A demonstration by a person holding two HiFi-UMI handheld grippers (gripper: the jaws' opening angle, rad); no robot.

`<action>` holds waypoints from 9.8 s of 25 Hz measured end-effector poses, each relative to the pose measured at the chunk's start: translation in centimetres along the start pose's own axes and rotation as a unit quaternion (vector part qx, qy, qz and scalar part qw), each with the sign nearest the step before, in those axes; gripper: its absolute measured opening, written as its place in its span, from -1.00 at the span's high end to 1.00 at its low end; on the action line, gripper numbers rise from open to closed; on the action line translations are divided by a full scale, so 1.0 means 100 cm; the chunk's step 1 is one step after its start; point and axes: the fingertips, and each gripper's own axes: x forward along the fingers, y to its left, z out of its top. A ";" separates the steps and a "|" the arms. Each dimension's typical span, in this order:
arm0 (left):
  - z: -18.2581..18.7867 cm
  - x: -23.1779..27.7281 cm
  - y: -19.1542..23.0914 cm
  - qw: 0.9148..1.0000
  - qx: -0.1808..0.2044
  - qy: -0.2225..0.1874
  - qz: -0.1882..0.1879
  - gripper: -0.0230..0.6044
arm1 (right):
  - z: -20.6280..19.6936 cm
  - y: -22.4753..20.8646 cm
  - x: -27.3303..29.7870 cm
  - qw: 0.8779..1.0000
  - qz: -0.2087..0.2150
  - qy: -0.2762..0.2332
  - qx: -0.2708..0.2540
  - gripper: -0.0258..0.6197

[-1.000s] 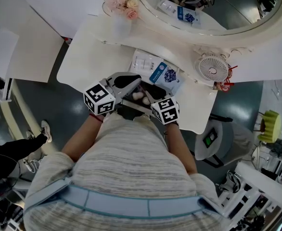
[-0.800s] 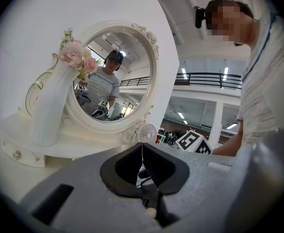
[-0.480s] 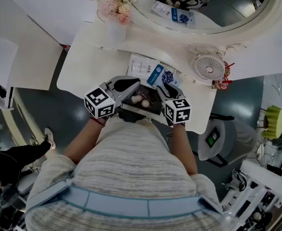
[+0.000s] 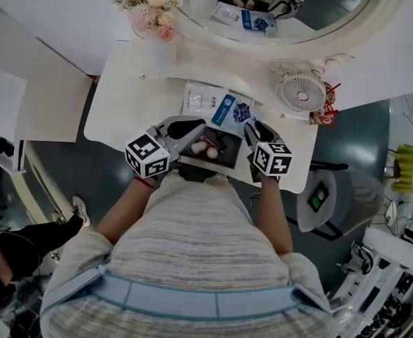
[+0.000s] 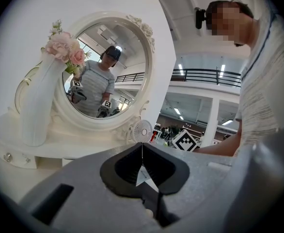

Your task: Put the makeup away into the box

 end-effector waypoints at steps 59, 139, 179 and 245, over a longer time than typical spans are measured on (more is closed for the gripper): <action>-0.009 0.013 -0.014 1.000 0.000 0.020 -0.005 0.88 | 0.006 -0.011 -0.003 0.929 0.127 -0.073 0.339 0.89; -0.010 0.000 -0.004 1.000 -0.009 0.003 0.000 0.88 | -0.076 0.070 -0.019 0.907 0.119 0.115 0.387 0.30; 0.057 -0.020 -0.035 0.996 0.076 -0.039 -0.019 0.88 | 0.148 0.142 -0.131 0.952 0.116 -0.225 -0.174 0.88; -0.005 -0.101 0.042 0.992 -0.013 -0.051 0.113 0.88 | -0.014 0.163 0.100 0.788 0.076 0.122 -0.599 0.54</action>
